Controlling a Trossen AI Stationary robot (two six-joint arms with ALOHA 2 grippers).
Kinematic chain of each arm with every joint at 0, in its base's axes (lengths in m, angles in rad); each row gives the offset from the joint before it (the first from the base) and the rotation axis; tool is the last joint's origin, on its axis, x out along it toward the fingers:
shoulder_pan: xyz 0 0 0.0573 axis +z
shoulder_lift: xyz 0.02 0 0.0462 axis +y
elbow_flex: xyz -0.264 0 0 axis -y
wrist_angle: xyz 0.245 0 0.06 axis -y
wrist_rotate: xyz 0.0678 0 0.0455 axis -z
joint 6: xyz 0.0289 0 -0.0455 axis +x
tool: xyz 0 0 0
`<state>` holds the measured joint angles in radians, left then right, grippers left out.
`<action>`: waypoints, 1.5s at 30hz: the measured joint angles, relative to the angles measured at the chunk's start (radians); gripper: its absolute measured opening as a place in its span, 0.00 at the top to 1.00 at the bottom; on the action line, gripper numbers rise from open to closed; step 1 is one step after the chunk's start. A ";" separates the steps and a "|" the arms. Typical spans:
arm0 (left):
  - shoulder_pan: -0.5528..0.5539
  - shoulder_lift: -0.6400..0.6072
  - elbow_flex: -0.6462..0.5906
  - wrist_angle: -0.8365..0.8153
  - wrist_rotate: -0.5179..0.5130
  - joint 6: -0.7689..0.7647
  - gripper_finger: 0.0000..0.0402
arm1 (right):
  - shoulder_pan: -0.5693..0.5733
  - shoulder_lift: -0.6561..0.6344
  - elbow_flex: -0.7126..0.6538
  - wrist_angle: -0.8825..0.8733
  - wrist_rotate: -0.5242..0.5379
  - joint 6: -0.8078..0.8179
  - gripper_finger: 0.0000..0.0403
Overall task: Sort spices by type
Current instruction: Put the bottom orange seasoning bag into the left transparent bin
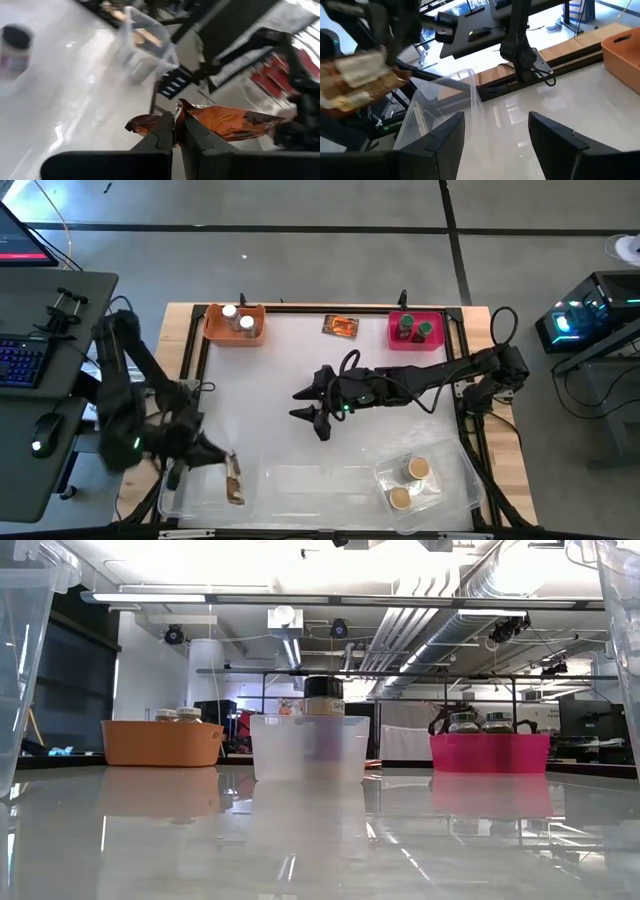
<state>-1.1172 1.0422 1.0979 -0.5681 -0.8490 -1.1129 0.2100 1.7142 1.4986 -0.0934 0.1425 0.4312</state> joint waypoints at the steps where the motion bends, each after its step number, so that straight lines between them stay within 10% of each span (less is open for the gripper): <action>1: -0.048 0.020 -0.001 -0.028 -0.068 -0.072 1.00 | 0.000 0.000 0.000 0.000 -0.001 -0.006 0.47; 9: -0.221 0.189 0.000 -0.093 -0.592 -0.468 1.00 | -0.006 0.000 0.000 0.000 -0.001 -0.020 0.47; 18: -0.209 0.254 0.000 -0.089 -0.555 -0.522 1.00 | -0.007 0.000 0.000 0.002 -0.008 0.008 0.47; 25: -0.214 0.130 0.001 -0.092 -0.542 -0.192 1.00 | 0.008 0.020 0.000 0.230 -0.274 0.097 0.47; 32: -0.214 0.054 0.001 -0.104 -0.258 0.047 1.00 | 0.048 0.057 0.000 0.253 -0.194 0.105 0.47; 45: -0.061 0.031 0.001 -0.579 0.546 -0.015 1.00 | 0.043 0.145 0.000 0.281 -0.162 0.198 0.47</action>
<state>-1.1786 1.0728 1.0988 -1.1468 -0.3031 -1.1279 0.2535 1.8592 1.4986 0.1881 -0.0196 0.6289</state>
